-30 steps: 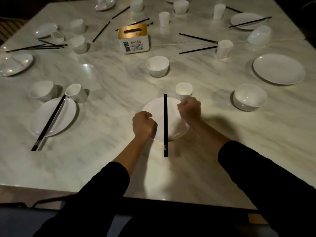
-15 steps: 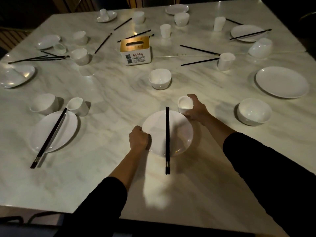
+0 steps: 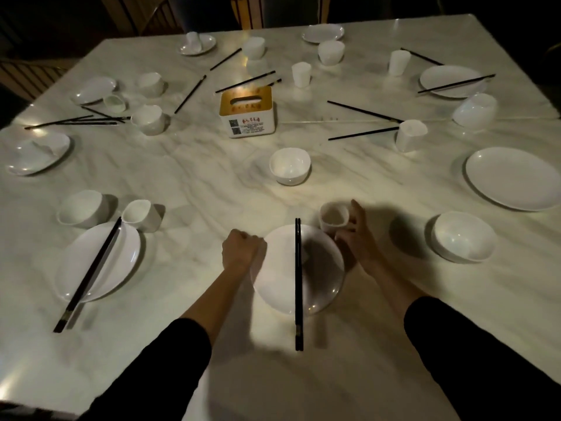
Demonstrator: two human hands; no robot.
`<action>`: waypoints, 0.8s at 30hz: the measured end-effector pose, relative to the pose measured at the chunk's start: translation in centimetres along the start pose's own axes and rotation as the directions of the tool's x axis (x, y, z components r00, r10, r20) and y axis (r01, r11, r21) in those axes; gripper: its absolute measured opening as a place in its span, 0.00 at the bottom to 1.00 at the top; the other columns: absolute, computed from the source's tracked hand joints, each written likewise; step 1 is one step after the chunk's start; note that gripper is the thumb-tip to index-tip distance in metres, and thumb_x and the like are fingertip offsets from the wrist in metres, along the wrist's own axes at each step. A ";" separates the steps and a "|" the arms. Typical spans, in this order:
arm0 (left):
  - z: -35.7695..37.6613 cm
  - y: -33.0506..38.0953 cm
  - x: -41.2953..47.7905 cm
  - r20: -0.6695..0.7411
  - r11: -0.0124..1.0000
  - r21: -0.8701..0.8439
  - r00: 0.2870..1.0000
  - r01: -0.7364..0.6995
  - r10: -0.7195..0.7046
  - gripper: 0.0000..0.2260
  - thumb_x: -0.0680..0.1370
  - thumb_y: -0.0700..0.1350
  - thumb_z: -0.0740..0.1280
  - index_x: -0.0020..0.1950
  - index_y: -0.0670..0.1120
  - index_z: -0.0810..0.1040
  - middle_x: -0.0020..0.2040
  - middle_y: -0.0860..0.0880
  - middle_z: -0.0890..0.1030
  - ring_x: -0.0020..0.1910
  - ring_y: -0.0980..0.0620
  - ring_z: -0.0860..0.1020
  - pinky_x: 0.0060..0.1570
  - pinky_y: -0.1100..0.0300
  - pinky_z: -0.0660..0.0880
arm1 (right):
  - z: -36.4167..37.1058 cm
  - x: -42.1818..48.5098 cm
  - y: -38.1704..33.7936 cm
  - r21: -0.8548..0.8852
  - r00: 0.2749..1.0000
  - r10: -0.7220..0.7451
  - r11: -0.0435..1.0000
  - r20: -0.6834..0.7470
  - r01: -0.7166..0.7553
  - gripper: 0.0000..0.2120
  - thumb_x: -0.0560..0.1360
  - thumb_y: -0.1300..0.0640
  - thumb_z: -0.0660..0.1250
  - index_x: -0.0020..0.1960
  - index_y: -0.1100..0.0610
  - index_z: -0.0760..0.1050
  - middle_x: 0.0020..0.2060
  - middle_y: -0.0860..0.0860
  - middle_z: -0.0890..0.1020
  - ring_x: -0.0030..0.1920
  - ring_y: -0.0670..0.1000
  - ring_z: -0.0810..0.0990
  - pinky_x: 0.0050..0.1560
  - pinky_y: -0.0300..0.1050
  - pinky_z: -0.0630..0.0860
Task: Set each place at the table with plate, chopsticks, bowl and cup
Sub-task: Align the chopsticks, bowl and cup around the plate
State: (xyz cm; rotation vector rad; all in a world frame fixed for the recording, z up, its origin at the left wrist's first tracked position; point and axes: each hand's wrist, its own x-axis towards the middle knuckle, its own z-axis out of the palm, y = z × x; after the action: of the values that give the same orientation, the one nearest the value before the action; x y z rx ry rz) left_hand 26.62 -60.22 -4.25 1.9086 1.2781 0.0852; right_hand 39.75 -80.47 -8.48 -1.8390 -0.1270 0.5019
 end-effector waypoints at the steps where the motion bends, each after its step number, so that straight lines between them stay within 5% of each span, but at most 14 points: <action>1: 0.3 1.1 0.9 0.012 0.998 -0.034 0.999 -0.046 0.047 0.07 0.74 0.46 0.65 0.45 0.43 0.75 0.45 0.44 0.79 0.46 0.43 0.79 0.46 0.56 0.75 | 0.0 0.1 0.5 -0.010 1.000 -0.019 1.000 0.003 0.019 0.46 0.65 0.64 0.73 0.76 0.46 0.53 0.63 0.53 0.76 0.59 0.56 0.78 0.64 0.56 0.72; 4: 1.6 4.8 3.8 0.044 0.992 -0.095 0.995 -0.088 0.092 0.09 0.76 0.45 0.62 0.38 0.43 0.75 0.42 0.42 0.81 0.48 0.41 0.81 0.47 0.55 0.75 | -0.1 0.4 1.1 -0.089 0.991 -0.125 0.988 0.037 0.128 0.47 0.65 0.64 0.77 0.76 0.52 0.56 0.65 0.51 0.73 0.63 0.56 0.75 0.65 0.55 0.72; 7: 3.3 8.5 7.6 0.054 0.993 -0.106 0.996 -0.060 0.066 0.18 0.77 0.49 0.61 0.52 0.35 0.79 0.49 0.37 0.83 0.52 0.40 0.80 0.52 0.54 0.75 | -0.1 1.0 0.8 -0.105 0.978 -0.207 0.973 0.011 0.207 0.40 0.61 0.55 0.80 0.69 0.51 0.66 0.62 0.47 0.76 0.63 0.51 0.75 0.62 0.47 0.72; 10: 4.7 11.9 10.6 0.076 0.993 -0.110 0.996 -0.047 0.056 0.22 0.78 0.51 0.60 0.58 0.33 0.77 0.55 0.35 0.81 0.55 0.39 0.79 0.56 0.55 0.75 | 0.1 1.3 1.3 -0.191 0.982 -0.189 0.965 -0.025 0.181 0.39 0.62 0.57 0.80 0.70 0.56 0.68 0.65 0.54 0.74 0.65 0.54 0.73 0.62 0.43 0.70; 14: 6.7 14.3 12.9 0.161 0.994 -0.107 0.987 -0.008 0.025 0.19 0.77 0.46 0.65 0.61 0.33 0.74 0.56 0.36 0.80 0.37 0.48 0.81 0.28 0.63 0.76 | 0.5 1.5 2.3 -0.316 0.977 -0.202 0.934 -0.074 0.169 0.36 0.66 0.52 0.77 0.70 0.56 0.68 0.65 0.54 0.72 0.64 0.56 0.73 0.57 0.39 0.67; 18: 6.9 14.5 14.3 0.100 0.998 -0.019 0.994 0.056 -0.054 0.25 0.66 0.41 0.77 0.60 0.36 0.75 0.59 0.38 0.79 0.54 0.41 0.80 0.47 0.54 0.80 | 0.6 1.8 2.8 -0.328 0.972 -0.222 0.926 -0.075 0.186 0.35 0.65 0.50 0.77 0.68 0.56 0.68 0.65 0.53 0.72 0.62 0.56 0.73 0.56 0.41 0.69; 24: 5.7 12.7 13.2 0.085 0.999 0.002 0.995 0.042 -0.042 0.24 0.68 0.42 0.76 0.61 0.34 0.74 0.59 0.37 0.79 0.52 0.41 0.79 0.37 0.57 0.73 | 0.5 2.0 2.8 -0.321 0.973 -0.222 0.928 -0.070 0.188 0.33 0.65 0.53 0.77 0.67 0.56 0.70 0.63 0.54 0.72 0.60 0.58 0.75 0.55 0.42 0.69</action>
State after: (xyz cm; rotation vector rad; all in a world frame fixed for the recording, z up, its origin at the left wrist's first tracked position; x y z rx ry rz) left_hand 45.07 -55.01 -4.53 1.8646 1.2602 -0.0185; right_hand 40.87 -80.28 -11.75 -2.1283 -0.3405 0.2452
